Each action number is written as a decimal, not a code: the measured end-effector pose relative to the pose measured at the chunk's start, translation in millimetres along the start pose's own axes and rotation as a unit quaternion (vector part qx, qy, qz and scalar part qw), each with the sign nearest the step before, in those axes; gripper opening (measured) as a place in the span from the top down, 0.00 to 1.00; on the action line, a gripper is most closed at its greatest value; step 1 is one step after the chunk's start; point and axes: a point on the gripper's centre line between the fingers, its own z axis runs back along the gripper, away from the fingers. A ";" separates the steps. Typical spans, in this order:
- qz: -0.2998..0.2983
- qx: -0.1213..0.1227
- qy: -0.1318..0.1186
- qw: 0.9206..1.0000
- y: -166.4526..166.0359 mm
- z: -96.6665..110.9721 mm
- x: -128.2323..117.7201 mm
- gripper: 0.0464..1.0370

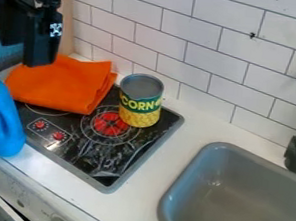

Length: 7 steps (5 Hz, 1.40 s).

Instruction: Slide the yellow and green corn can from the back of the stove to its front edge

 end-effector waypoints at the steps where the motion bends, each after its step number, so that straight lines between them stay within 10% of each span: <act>1: 0.000 -0.004 0.007 1.000 -0.5 -4.2 0.1 0.03; 7: 0.066 -0.013 -0.080 0.994 34.5 -51.5 170.1 0.03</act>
